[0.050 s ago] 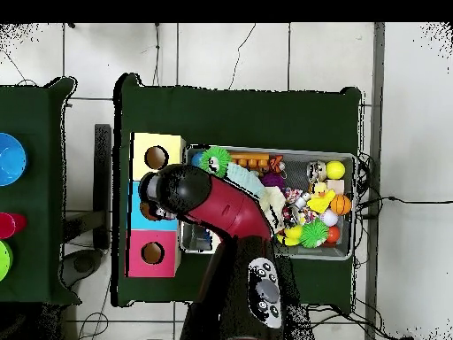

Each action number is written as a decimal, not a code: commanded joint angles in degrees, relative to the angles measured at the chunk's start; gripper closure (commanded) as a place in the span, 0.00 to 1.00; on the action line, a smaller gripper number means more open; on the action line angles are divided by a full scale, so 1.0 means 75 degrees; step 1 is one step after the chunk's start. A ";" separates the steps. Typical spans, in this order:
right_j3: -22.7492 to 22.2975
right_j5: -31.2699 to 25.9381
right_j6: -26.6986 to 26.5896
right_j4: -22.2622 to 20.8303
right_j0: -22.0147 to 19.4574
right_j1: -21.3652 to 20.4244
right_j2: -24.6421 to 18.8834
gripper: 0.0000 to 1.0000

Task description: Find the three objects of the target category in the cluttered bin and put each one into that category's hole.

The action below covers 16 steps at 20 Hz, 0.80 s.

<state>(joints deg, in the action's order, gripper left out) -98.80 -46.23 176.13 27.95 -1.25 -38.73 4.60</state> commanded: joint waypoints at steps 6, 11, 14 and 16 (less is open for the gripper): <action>-0.0749 0.0441 -0.0184 -0.0045 0.0061 0.0125 -0.0739 1.00; -0.0782 0.0823 -0.0170 0.0003 0.0103 0.0324 -0.0806 1.00; -0.0836 0.0935 -0.0182 -0.0007 0.0100 0.0378 -0.0805 1.00; -0.0897 0.0990 -0.0186 0.0021 0.0091 0.0368 -0.0825 1.00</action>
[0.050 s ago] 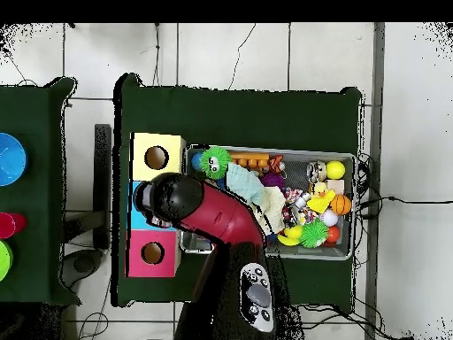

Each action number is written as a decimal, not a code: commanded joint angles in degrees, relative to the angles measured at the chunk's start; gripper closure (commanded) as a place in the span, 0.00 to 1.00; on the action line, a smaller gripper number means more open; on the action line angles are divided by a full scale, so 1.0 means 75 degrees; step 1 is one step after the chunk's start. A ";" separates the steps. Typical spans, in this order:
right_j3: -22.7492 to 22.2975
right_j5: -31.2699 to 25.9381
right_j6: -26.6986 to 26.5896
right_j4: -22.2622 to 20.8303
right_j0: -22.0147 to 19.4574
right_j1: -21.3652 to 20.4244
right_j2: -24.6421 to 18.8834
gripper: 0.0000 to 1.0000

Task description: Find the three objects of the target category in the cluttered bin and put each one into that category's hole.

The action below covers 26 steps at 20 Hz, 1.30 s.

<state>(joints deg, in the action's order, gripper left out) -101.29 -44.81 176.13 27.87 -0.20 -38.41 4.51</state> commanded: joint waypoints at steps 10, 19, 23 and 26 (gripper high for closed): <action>-0.0570 0.0952 -0.0208 -0.0144 -0.0133 0.0393 -0.0834 1.00; -0.0396 0.0778 0.0083 -0.0146 0.0039 0.0379 -0.0743 1.00; -0.0346 0.0834 0.0065 -0.0151 0.0049 0.0452 -0.0758 1.00; -0.0314 0.0765 0.0087 -0.0175 0.0078 0.0447 -0.0722 1.00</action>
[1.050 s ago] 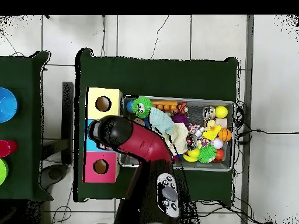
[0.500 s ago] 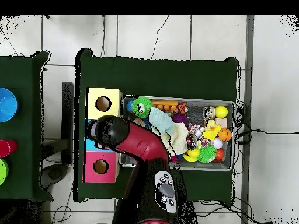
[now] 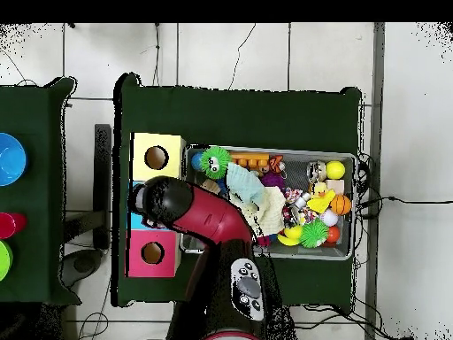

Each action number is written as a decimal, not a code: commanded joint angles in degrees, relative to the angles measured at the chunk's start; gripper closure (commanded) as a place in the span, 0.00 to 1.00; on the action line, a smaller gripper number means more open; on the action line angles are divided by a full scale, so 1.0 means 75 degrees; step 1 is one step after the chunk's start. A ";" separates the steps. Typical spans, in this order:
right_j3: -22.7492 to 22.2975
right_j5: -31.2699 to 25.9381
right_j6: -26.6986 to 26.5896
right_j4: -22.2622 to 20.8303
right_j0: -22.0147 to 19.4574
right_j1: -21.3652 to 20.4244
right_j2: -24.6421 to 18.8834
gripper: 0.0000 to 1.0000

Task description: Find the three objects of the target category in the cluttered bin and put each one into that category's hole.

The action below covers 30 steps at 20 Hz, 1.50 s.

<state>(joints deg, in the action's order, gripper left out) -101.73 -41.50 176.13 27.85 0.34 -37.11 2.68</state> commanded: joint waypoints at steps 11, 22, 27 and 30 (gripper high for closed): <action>-0.0125 0.0207 0.0089 -0.0238 0.0034 0.0325 -0.0390 0.00; -0.0057 -0.0147 0.0180 -0.0141 0.0065 0.0225 -0.0486 0.00; 0.0068 -0.0362 0.0491 -0.0189 0.0247 0.0106 -0.0292 0.00; 0.0313 -0.1051 0.0634 -0.0459 0.0306 -0.0154 0.0006 0.00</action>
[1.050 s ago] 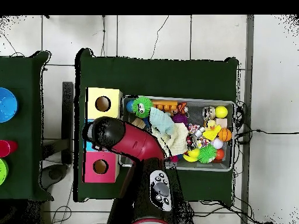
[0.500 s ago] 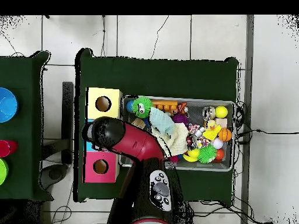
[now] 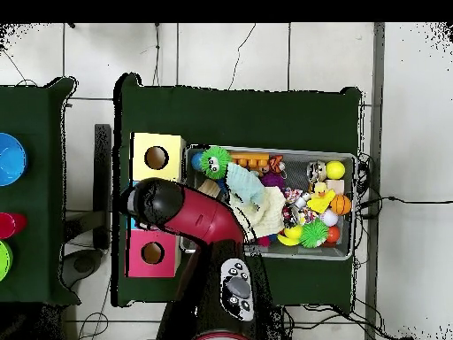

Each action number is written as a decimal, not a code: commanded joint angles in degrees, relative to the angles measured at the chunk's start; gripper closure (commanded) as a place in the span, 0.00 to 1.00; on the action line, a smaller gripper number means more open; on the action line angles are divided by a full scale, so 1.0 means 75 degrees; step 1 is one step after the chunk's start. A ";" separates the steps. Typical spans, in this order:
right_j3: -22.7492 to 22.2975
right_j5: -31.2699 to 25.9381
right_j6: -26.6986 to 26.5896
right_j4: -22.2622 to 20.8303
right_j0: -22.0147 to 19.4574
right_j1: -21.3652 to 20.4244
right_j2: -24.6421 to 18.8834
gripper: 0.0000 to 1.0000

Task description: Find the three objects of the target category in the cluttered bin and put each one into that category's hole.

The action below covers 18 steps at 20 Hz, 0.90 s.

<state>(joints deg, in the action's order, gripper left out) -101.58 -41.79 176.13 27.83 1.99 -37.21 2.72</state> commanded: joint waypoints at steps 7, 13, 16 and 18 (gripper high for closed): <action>0.1166 -0.2220 -0.0409 -0.1910 -0.0470 -0.0610 0.0775 0.00; 0.1574 -0.2202 -0.1509 -0.2904 -0.1257 -0.0725 0.0536 0.00; 0.1655 -0.2258 -0.1927 -0.3252 -0.1680 -0.0779 0.0260 0.00; 0.1516 -0.1926 -0.1928 -0.3373 -0.1886 -0.0739 0.0101 0.00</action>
<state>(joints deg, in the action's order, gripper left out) -92.74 -56.07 176.13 8.07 -7.75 -42.85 6.07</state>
